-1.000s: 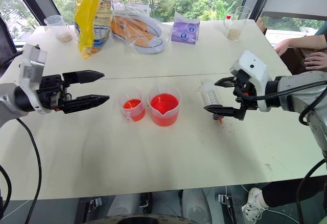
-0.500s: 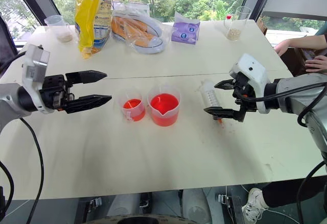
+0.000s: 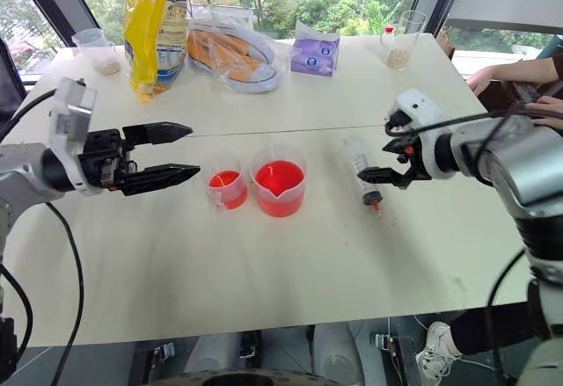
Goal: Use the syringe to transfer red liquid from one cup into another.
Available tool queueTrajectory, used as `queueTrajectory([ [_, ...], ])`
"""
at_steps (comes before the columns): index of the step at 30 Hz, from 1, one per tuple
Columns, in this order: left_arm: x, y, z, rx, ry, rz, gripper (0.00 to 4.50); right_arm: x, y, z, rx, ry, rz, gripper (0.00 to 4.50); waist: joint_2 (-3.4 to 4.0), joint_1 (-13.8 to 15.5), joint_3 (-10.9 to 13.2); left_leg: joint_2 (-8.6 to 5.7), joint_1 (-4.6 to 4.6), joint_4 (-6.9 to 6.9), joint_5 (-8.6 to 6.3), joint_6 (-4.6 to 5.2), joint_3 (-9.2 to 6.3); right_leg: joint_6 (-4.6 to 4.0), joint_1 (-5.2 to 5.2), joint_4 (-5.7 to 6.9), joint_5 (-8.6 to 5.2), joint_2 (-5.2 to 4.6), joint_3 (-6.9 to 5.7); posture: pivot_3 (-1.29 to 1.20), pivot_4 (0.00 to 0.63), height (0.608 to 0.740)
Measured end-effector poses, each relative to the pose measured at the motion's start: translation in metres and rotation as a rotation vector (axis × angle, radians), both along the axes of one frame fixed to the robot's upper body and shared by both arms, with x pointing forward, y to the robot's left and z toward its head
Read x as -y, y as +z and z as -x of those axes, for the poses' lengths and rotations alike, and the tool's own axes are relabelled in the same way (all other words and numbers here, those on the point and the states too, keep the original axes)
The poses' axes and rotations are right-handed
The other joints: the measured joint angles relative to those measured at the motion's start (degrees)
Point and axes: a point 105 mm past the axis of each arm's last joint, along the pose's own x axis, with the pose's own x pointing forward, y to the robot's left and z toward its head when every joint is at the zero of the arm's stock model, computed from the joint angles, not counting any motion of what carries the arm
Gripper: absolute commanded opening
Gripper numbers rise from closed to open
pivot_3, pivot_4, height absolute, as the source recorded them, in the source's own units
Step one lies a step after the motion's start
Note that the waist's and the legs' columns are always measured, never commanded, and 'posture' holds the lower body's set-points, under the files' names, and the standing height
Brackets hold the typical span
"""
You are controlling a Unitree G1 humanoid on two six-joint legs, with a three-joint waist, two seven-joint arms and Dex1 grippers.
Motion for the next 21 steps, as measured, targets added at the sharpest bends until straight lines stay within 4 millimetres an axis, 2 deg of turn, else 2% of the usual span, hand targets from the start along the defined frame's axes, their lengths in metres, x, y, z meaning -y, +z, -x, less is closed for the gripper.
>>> queueTrajectory([
  [7, 0.002, -0.002, -0.002, 0.01, 0.019, 0.006, 4.29, -0.006, -0.024, -0.032, -0.154, -0.186, 0.011, 4.47, 0.0, 0.27, 0.0, -0.03, -0.1, 0.0, -0.01, 0.02, 0.04, 0.2, -0.03, -0.03, 0.12, -0.06, 0.01, 0.0, 0.15, 0.74],
  [12, 0.002, -0.008, 0.001, 0.004, 0.048, -0.002, 4.29, -0.004, -0.039, -0.043, -0.195, -0.244, 0.067, 4.47, 0.0, 0.1, 0.0, -0.03, -0.1, 0.0, -0.02, 0.03, 0.03, 0.21, -0.05, -0.02, 0.12, -0.06, 0.0, 0.0, 0.15, 0.74],
  [19, 0.0, -0.006, 0.003, 0.025, 0.089, -0.001, 4.29, -0.012, -0.056, -0.053, -0.222, -0.246, 0.101, 4.47, 0.0, 0.04, 0.0, -0.03, -0.09, -0.01, -0.01, 0.03, 0.03, 0.21, -0.04, 0.0, 0.12, -0.04, 0.0, 0.0, 0.15, 0.74],
  [21, 0.0, -0.006, 0.002, 0.025, 0.093, 0.002, 4.29, -0.012, -0.055, -0.056, -0.217, -0.252, 0.104, 3.95, 0.0, 0.05, 0.0, -0.03, -0.09, 0.0, -0.01, 0.03, 0.04, 0.21, -0.03, 0.0, 0.13, -0.05, 0.0, 0.0, 0.15, 0.74],
])
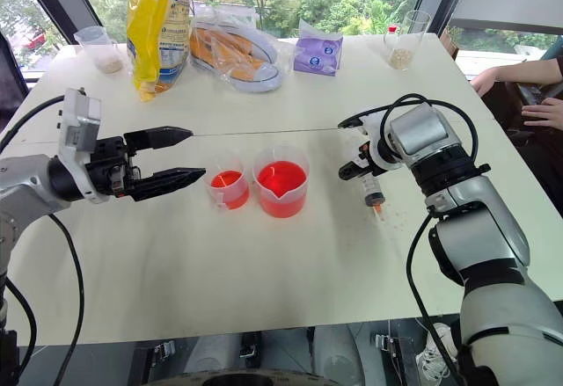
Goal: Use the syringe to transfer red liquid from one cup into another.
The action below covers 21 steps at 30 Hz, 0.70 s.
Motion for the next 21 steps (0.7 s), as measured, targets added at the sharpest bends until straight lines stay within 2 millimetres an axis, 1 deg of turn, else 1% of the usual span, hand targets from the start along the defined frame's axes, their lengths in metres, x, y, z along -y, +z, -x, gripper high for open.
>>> queueTrajectory([
  [1, 0.0, 0.0, 0.0, 0.001, 0.0, 0.0, 4.29, 0.0, -0.001, -0.001, -0.002, -0.001, 0.002, 3.72, 0.0, 0.02, 0.0, 0.0, 0.0, 0.0, 0.0, 0.0, 0.0, 0.0, 0.0, 0.0, 0.0, 0.0, 0.0, 0.0, 0.15, 0.74],
  [3, 0.002, 0.001, 0.002, 0.007, -0.004, -0.001, 4.29, 0.001, -0.002, -0.003, 0.004, -0.003, 0.019, 2.74, 0.0, 0.01, 0.0, 0.0, 0.0, 0.0, 0.0, 0.0, -0.01, 0.0, 0.0, 0.0, 0.0, 0.0, 0.0, 0.0, 0.15, 0.74],
  [4, 0.002, 0.001, 0.002, 0.01, -0.005, -0.001, 4.29, 0.002, -0.002, -0.003, 0.003, -0.005, 0.023, 2.15, 0.0, -0.02, 0.0, 0.0, 0.01, 0.0, 0.0, 0.0, -0.01, 0.0, 0.01, 0.0, 0.0, 0.0, 0.0, 0.0, 0.15, 0.74],
  [5, 0.002, 0.002, 0.002, 0.01, -0.004, 0.0, 4.29, 0.002, -0.002, -0.003, 0.004, -0.004, 0.026, 1.73, 0.0, -0.03, 0.0, 0.0, 0.02, 0.0, 0.0, 0.0, -0.01, 0.0, 0.01, 0.01, 0.0, 0.0, 0.0, 0.0, 0.15, 0.74],
  [6, 0.002, 0.002, 0.002, 0.011, -0.003, 0.0, 4.29, 0.002, -0.002, -0.004, 0.005, -0.001, 0.026, 1.48, 0.0, -0.03, 0.0, 0.0, 0.03, 0.0, 0.0, 0.0, -0.01, 0.0, 0.02, 0.01, 0.0, 0.01, 0.0, 0.0, 0.15, 0.74],
  [12, 0.002, 0.003, 0.001, 0.015, -0.004, 0.003, 4.29, 0.001, -0.002, 0.0, 0.001, 0.011, 0.033, 1.47, 0.0, -0.05, -0.01, 0.01, 0.04, -0.01, 0.0, -0.01, -0.01, 0.0, 0.02, 0.01, 0.0, 0.02, -0.01, 0.0, 0.15, 0.74],
  [15, 0.0, 0.005, -0.001, 0.015, -0.006, 0.011, 4.29, 0.002, 0.001, 0.005, 0.02, 0.009, 0.009, 1.47, 0.0, 0.15, 0.0, 0.0, 0.0, -0.01, 0.0, -0.01, -0.02, 0.0, 0.01, 0.0, 0.0, 0.0, -0.01, 0.0, 0.15, 0.74],
  [17, 0.0, 0.007, -0.003, 0.019, -0.008, 0.015, 4.29, 0.001, 0.016, 0.002, 0.1, 0.027, -0.023, 1.47, 0.03, 0.1, 0.01, -0.02, -0.02, -0.01, 0.0, -0.01, 0.0, 0.01, -0.01, 0.0, 0.0, -0.01, -0.01, 0.0, 0.15, 0.74],
  [18, 0.0, 0.009, -0.003, 0.025, -0.012, 0.014, 4.29, -0.001, 0.031, -0.001, 0.166, 0.038, -0.053, 1.47, 0.03, 0.1, 0.01, -0.01, -0.02, -0.01, 0.0, -0.01, 0.0, 0.01, -0.02, 0.0, 0.0, -0.01, -0.01, 0.0, 0.15, 0.74],
  [20, 0.0, 0.012, -0.003, 0.033, -0.021, 0.014, 4.29, -0.007, 0.068, -0.005, 0.334, 0.073, -0.141, 1.47, 0.02, 0.03, 0.01, 0.0, 0.03, -0.03, 0.0, -0.01, 0.0, 0.01, 0.01, 0.0, 0.0, 0.02, -0.02, 0.0, 0.15, 0.74],
  [21, 0.0, 0.013, -0.004, 0.035, -0.022, 0.015, 4.29, -0.008, 0.08, -0.005, 0.389, 0.079, -0.168, 1.47, 0.02, 0.03, 0.01, 0.01, 0.02, -0.03, 0.0, -0.01, -0.01, 0.01, 0.0, 0.0, 0.0, 0.04, -0.03, 0.0, 0.15, 0.74],
])
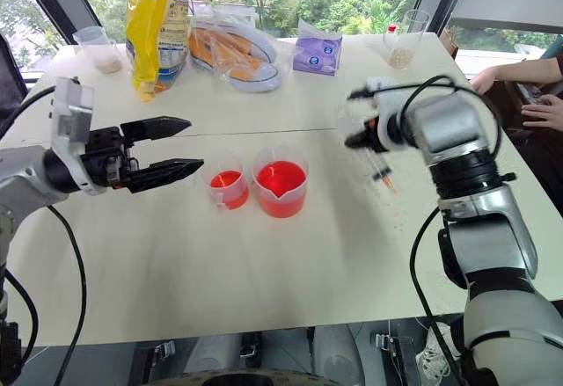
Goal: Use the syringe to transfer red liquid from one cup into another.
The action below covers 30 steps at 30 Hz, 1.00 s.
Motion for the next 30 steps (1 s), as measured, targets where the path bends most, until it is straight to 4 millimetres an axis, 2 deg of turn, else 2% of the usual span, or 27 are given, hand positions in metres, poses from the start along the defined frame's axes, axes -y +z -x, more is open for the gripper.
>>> queueTrajectory([
  [1, -0.001, 0.002, -0.002, 0.001, -0.001, 0.005, 4.29, -0.003, 0.022, 0.0, 0.101, 0.014, -0.067, 1.47, 0.0, 0.03, 0.0, 0.0, 0.0, -0.01, 0.0, 0.0, -0.01, 0.0, 0.0, 0.01, 0.0, 0.01, -0.01, 0.0, 0.15, 0.74],
  [3, -0.002, 0.005, -0.004, 0.008, -0.004, 0.009, 4.29, -0.007, 0.052, 0.004, 0.242, 0.048, -0.152, 1.47, 0.0, 0.05, 0.0, 0.0, 0.01, -0.02, 0.0, -0.01, -0.02, 0.0, 0.01, 0.0, 0.0, 0.01, -0.03, 0.0, 0.15, 0.74],
  [5, -0.001, 0.009, -0.007, 0.012, -0.018, 0.01, 4.29, -0.024, 0.082, 0.017, 0.397, 0.129, -0.301, 1.47, 0.0, 0.0, 0.0, 0.01, 0.01, -0.02, 0.01, -0.02, -0.02, 0.0, 0.02, 0.02, 0.0, 0.02, -0.04, 0.0, 0.15, 0.74],
  [7, 0.002, 0.014, -0.011, 0.024, -0.041, 0.007, 4.29, -0.049, 0.104, 0.035, 0.516, 0.247, -0.449, 1.47, 0.0, -0.07, 0.0, 0.02, 0.02, -0.02, 0.02, -0.04, -0.04, 0.01, 0.02, 0.04, 0.0, 0.03, -0.04, 0.0, 0.15, 0.74],
  [10, 0.004, 0.02, -0.015, 0.037, -0.059, 0.006, 4.29, -0.07, 0.118, 0.056, 0.6, 0.358, -0.595, 1.47, 0.0, 0.0, 0.0, 0.02, 0.02, -0.01, 0.03, -0.05, -0.03, 0.01, 0.04, 0.04, 0.01, 0.0, -0.04, 0.0, 0.15, 0.74],
  [13, 0.003, 0.023, -0.02, 0.035, -0.066, 0.005, 4.29, -0.083, 0.114, 0.068, 0.601, 0.428, -0.716, 1.47, -0.02, 0.14, -0.01, 0.01, 0.02, 0.0, 0.03, -0.05, -0.06, 0.01, 0.09, 0.02, 0.01, -0.02, -0.07, 0.0, 0.15, 0.74],
  [18, 0.008, 0.031, -0.023, 0.056, -0.106, 0.0, 4.29, -0.098, 0.08, 0.083, 0.562, 0.498, -0.769, 1.47, -0.02, 0.04, -0.01, -0.03, 0.02, -0.01, 0.02, -0.04, -0.07, 0.01, 0.1, 0.0, 0.0, -0.05, -0.07, 0.0, 0.15, 0.74],
  [24, 0.016, 0.034, -0.023, 0.065, -0.14, 0.027, 4.29, -0.103, 0.032, 0.086, 0.526, 0.504, -0.752, 1.47, -0.02, -0.08, -0.01, -0.01, 0.05, -0.01, 0.03, -0.04, -0.08, 0.01, 0.09, 0.03, 0.0, 0.0, -0.06, 0.0, 0.15, 0.74],
  [30, 0.033, 0.034, -0.025, 0.062, -0.18, 0.064, 4.29, -0.109, 0.01, 0.082, 0.559, 0.504, -0.706, 1.47, -0.02, 0.01, -0.01, -0.01, 0.06, 0.01, 0.04, -0.06, -0.1, 0.01, 0.11, 0.03, 0.0, 0.0, -0.06, 0.0, 0.15, 0.74],
])
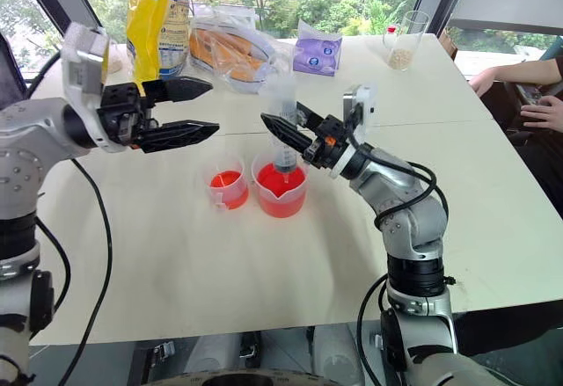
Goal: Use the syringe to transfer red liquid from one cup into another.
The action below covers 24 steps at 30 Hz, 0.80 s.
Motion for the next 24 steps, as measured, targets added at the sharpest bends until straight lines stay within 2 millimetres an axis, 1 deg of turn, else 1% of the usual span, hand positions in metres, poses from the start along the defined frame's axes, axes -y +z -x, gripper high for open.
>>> queueTrajectory([
  [3, 0.009, 0.005, -0.001, 0.017, -0.018, 0.023, 4.29, -0.005, -0.017, -0.001, -0.007, -0.009, 0.027, 1.47, 0.0, 0.03, 0.0, -0.01, 0.0, 0.0, 0.0, 0.0, 0.0, 0.0, 0.02, -0.02, 0.0, 0.0, 0.0, 0.0, 0.15, 0.74],
  [5, 0.015, 0.006, -0.002, 0.022, -0.026, 0.026, 4.29, -0.008, -0.025, -0.001, -0.009, -0.015, 0.044, 1.47, 0.0, 0.03, 0.0, -0.01, 0.0, 0.0, 0.0, 0.0, -0.01, 0.0, 0.02, -0.01, 0.0, 0.0, 0.0, 0.0, 0.15, 0.74],
  [9, 0.024, 0.0, -0.005, 0.004, -0.032, 0.027, 4.29, -0.01, -0.026, 0.001, 0.021, -0.018, 0.058, 1.47, 0.0, -0.03, 0.0, 0.0, 0.02, 0.0, 0.01, -0.02, -0.02, 0.0, 0.02, 0.0, 0.0, 0.01, 0.0, 0.0, 0.15, 0.74],
  [12, 0.025, -0.003, -0.008, -0.004, -0.026, 0.018, 4.29, -0.011, -0.032, 0.002, 0.017, -0.019, 0.066, 1.47, 0.0, -0.02, 0.0, 0.0, 0.02, 0.0, 0.02, -0.02, -0.02, 0.0, 0.02, 0.0, 0.0, 0.02, 0.0, 0.0, 0.15, 0.74],
  [20, 0.026, -0.01, -0.017, -0.034, 0.0, 0.022, 4.29, -0.012, -0.033, 0.003, 0.021, -0.018, 0.08, 1.47, 0.0, 0.04, 0.0, 0.0, 0.02, 0.0, 0.02, -0.02, -0.02, 0.0, 0.03, 0.0, 0.0, 0.01, 0.0, 0.0, 0.15, 0.74],
  [22, 0.027, -0.011, -0.017, -0.036, -0.001, 0.025, 3.76, -0.013, -0.033, 0.003, 0.022, -0.016, 0.086, 1.47, 0.0, 0.04, 0.0, 0.0, 0.02, 0.0, 0.02, -0.03, -0.02, 0.0, 0.03, 0.0, 0.0, 0.01, 0.0, 0.0, 0.15, 0.74],
  [23, 0.028, -0.011, -0.017, -0.038, -0.005, 0.03, 3.41, -0.013, -0.034, 0.003, 0.022, -0.014, 0.092, 1.47, 0.0, 0.08, 0.0, 0.0, 0.02, 0.01, 0.02, -0.02, -0.02, 0.0, 0.03, 0.0, 0.0, 0.01, 0.0, 0.0, 0.15, 0.74],
  [24, 0.03, -0.012, -0.018, -0.041, -0.008, 0.033, 2.93, -0.013, -0.034, 0.003, 0.023, -0.011, 0.097, 1.47, 0.0, 0.09, 0.0, 0.0, 0.02, 0.01, 0.02, -0.03, -0.02, 0.0, 0.03, 0.0, 0.0, 0.01, 0.0, 0.0, 0.15, 0.74],
])
